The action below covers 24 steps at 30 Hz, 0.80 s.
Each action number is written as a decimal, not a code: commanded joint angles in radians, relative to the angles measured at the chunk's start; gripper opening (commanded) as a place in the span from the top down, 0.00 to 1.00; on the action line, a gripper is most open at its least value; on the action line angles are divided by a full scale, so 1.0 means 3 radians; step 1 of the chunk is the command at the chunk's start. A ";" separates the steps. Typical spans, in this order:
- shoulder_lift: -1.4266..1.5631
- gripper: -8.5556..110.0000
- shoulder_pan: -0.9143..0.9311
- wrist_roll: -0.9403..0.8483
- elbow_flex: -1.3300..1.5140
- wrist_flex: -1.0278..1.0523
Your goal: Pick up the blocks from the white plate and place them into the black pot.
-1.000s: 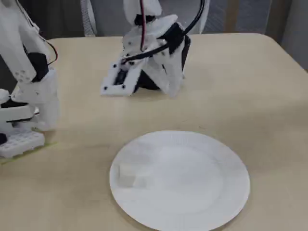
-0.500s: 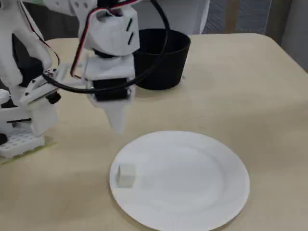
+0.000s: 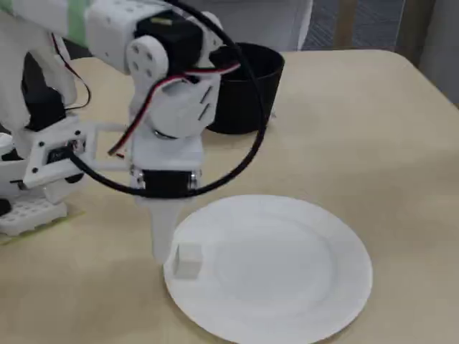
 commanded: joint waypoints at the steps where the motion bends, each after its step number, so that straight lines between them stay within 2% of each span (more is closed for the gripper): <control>1: -0.0164 0.72 -0.0020 -0.0107 -0.0245 0.0000; 10: -0.0527 0.70 -0.0174 -0.0276 -0.0649 -0.0133; 24: -0.0736 0.72 -0.0210 -0.0225 -0.0675 -0.0220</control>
